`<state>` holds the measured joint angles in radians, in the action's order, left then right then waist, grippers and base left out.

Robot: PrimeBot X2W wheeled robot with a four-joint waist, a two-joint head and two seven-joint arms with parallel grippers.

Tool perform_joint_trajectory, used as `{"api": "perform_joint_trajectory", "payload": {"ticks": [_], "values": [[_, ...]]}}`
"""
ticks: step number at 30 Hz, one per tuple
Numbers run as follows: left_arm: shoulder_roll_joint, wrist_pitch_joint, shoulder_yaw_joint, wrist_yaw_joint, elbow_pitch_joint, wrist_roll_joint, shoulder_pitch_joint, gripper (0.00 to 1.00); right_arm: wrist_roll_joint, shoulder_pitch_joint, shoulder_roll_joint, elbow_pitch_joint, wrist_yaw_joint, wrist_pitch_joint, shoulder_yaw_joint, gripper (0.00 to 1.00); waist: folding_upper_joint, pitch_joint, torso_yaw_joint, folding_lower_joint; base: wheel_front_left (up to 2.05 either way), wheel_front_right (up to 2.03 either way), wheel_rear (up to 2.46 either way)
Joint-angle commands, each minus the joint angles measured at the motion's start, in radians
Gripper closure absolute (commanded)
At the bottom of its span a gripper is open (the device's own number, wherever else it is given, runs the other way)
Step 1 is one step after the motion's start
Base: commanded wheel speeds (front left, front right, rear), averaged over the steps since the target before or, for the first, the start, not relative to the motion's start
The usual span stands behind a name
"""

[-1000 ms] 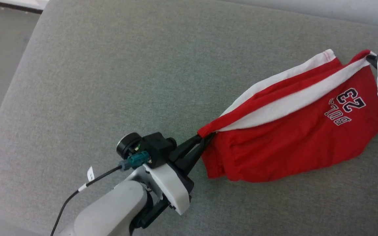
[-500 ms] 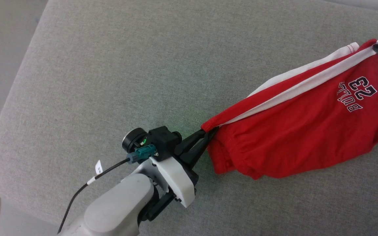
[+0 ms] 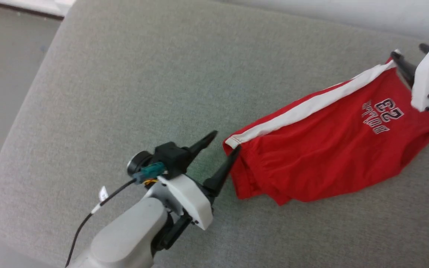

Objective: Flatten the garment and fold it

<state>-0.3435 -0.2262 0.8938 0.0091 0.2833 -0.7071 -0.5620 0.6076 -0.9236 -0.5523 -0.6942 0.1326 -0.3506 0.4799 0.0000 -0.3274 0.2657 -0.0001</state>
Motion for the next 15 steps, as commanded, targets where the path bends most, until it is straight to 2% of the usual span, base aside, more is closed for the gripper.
{"api": "perform_joint_trajectory", "payload": {"ticks": [1,8,11,15], "values": [[-0.006,-0.008,-0.010,0.010,-0.003,-0.010,0.018,0.00,0.012,0.020,-0.001,0.007,-0.002,0.020,0.007,0.00,0.0000,0.070,-0.034,0.0001,0.00,0.00,0.00],[-0.043,-0.024,-0.109,0.109,-0.075,-0.069,0.120,0.00,0.070,0.141,-0.018,0.074,-0.002,0.257,0.039,0.00,0.0000,0.190,-0.087,0.0001,0.00,0.00,0.00],[-0.046,-0.030,-0.156,0.166,-0.112,-0.082,0.181,0.00,0.054,0.209,-0.022,0.099,-0.002,0.367,0.036,0.00,0.0000,0.231,-0.109,0.0001,0.00,0.00,0.00],[-0.035,-0.034,-0.198,0.221,-0.151,-0.096,0.274,0.00,0.009,0.304,-0.019,0.130,-0.002,0.499,-0.002,0.00,0.0000,0.272,-0.137,0.0001,0.00,0.00,0.00]]}}
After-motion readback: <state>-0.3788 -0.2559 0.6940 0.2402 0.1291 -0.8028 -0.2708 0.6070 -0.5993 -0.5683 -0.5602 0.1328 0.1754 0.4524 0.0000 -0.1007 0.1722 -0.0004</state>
